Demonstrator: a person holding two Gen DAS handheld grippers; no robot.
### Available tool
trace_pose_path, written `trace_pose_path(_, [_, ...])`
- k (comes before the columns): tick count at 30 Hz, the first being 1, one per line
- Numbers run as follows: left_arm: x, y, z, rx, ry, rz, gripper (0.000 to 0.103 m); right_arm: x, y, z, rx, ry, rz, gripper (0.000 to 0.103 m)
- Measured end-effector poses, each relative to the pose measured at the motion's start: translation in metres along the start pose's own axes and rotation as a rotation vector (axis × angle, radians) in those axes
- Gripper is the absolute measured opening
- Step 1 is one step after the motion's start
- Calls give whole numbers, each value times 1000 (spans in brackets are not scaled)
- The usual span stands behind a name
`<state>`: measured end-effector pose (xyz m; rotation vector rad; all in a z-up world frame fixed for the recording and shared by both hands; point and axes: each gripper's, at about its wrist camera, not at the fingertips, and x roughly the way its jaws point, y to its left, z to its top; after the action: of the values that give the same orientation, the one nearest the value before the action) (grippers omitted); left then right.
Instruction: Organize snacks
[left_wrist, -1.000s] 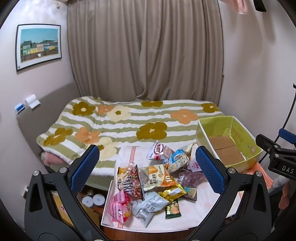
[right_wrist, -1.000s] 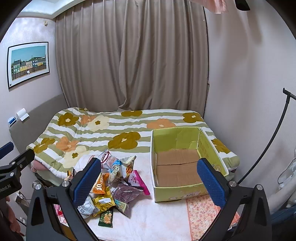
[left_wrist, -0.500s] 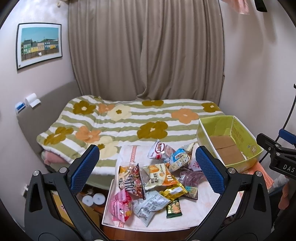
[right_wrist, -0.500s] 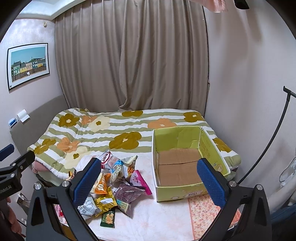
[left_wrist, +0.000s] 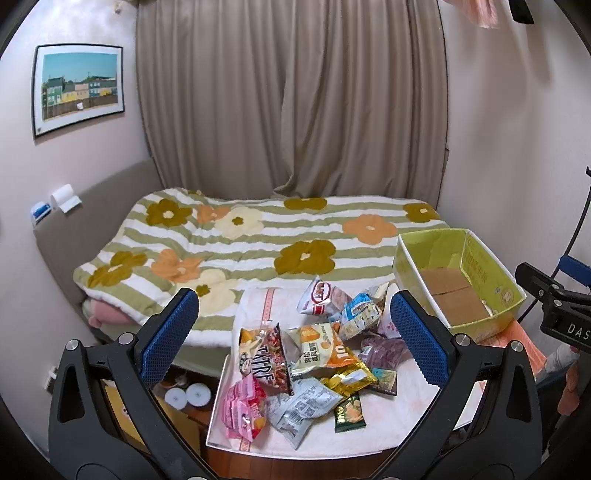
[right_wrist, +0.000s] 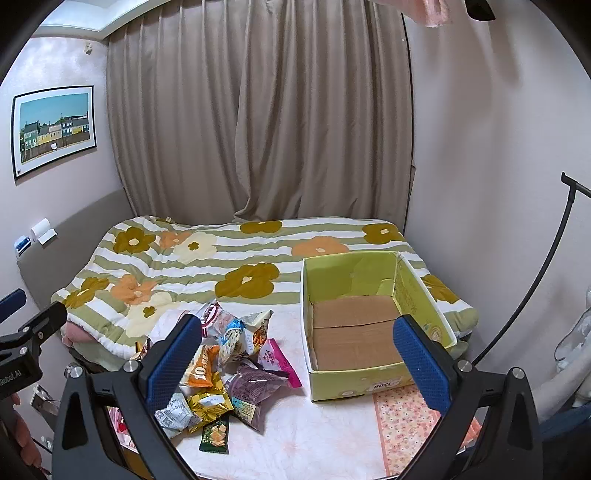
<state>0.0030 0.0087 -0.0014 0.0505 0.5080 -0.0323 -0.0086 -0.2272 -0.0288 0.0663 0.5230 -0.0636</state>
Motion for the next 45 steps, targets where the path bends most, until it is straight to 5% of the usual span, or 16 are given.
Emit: trace_pose_path(45, [-1,-5,-4,-16,52,8,103,-4,-7,4,-12,29,20,103])
